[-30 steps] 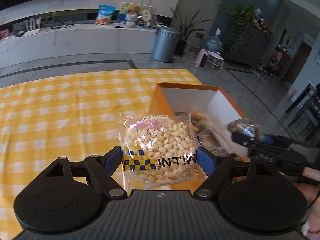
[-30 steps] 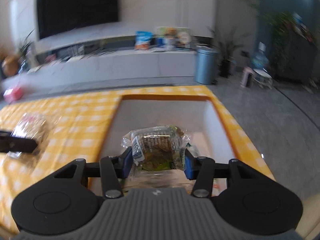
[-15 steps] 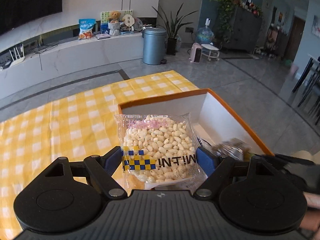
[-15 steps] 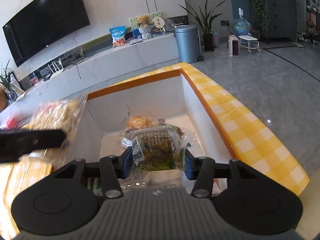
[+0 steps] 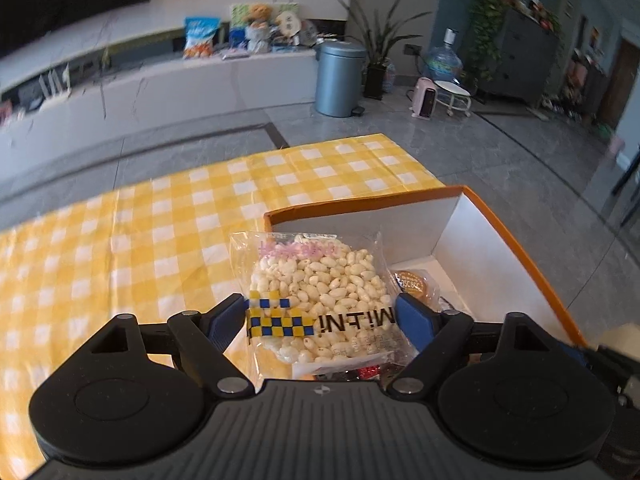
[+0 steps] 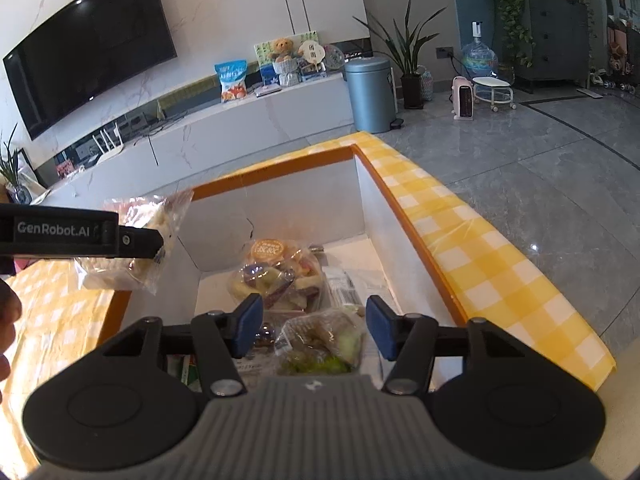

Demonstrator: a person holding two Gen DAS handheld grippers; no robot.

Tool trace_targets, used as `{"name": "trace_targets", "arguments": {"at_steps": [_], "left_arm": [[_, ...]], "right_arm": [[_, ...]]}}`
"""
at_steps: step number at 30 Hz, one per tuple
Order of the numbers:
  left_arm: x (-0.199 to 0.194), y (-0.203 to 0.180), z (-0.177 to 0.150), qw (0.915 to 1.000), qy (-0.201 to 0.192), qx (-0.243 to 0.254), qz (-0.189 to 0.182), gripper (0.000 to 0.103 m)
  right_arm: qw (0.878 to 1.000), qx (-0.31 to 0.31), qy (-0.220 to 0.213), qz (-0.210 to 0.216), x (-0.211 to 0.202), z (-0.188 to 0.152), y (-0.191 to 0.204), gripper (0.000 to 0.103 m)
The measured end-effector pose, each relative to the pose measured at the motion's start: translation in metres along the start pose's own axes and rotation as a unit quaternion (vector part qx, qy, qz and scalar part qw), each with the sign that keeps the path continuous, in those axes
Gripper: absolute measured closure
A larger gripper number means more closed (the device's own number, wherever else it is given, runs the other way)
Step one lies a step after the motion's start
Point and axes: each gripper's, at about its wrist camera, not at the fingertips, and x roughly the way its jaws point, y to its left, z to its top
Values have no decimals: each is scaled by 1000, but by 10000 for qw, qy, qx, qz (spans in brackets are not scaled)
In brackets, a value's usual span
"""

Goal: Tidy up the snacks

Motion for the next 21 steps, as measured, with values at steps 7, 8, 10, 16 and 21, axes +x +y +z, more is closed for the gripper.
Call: {"name": "trace_targets", "arguments": {"at_steps": [7, 8, 10, 16, 21], "left_arm": [[-12, 4, 5, 9998, -85, -55, -158, 2], [-16, 4, 6, 9998, -120, -51, -171, 2], [-24, 4, 6, 9996, -208, -52, -180, 2], [-44, -2, 8, 9992, -394, 79, -18, 2], [-56, -8, 7, 9986, -404, 323, 117, 2]], "right_arm": [[9999, 83, -76, 18, -2, -1, -3, 46], [9999, 94, -73, 28, -2, -1, -4, 46], [9999, 113, -95, 38, -2, -1, -3, 46], [9997, 118, -192, 80, -9, -1, -3, 46], [9993, 106, -346, 62, -20, 1, -2, 45]]}}
